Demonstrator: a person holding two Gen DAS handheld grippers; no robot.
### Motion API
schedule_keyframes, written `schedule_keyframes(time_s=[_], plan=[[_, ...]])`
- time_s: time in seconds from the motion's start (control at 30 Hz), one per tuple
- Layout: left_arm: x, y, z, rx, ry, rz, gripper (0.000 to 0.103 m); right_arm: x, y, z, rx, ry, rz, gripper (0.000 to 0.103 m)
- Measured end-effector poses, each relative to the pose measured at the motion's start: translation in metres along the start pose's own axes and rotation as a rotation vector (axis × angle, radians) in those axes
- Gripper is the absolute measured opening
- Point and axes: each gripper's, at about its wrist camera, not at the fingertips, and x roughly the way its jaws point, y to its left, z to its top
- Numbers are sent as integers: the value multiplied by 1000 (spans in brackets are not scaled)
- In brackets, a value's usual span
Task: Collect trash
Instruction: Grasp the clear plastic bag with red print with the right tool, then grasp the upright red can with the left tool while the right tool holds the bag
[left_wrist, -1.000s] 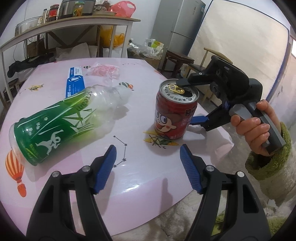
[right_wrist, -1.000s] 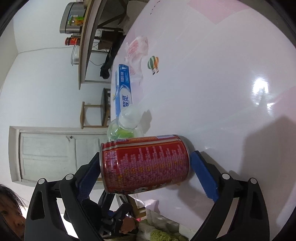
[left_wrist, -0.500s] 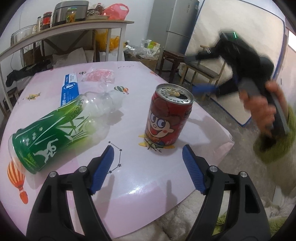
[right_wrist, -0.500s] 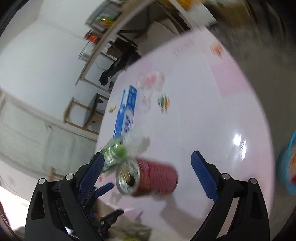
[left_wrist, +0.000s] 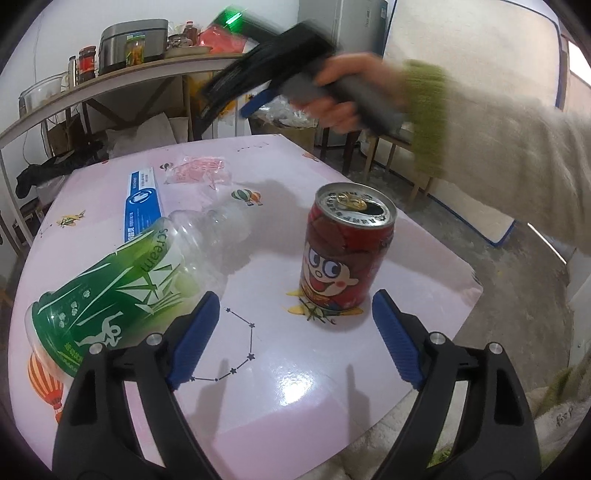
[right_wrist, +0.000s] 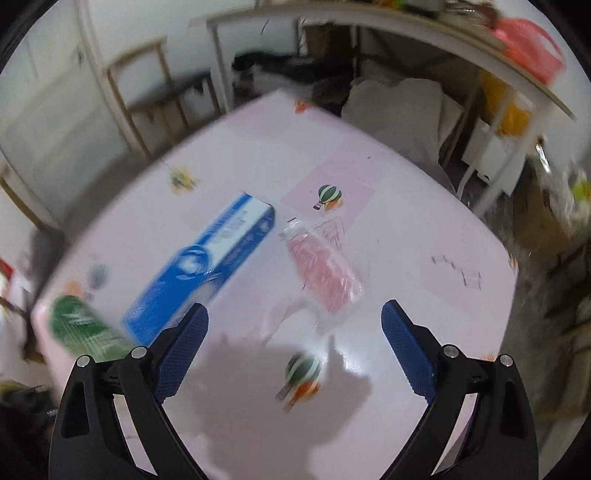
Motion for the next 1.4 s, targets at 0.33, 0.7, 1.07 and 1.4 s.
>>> schedule_keyframes(time_s=[0.33, 0.7, 1.07, 1.4], plan=[[-2, 1, -1, 7, -8, -3, 82, 87, -34, 15, 123, 161, -63, 51], [-4, -4, -4, -5, -7, -10, 82, 10, -92, -86, 483, 57, -56, 29], [3, -22, 4, 44, -5, -1, 83, -96, -65, -244, 777, -123, -110, 29], [35, -28, 32, -4, -21, -10, 83, -107, -19, -306, 856, -171, -94, 29]])
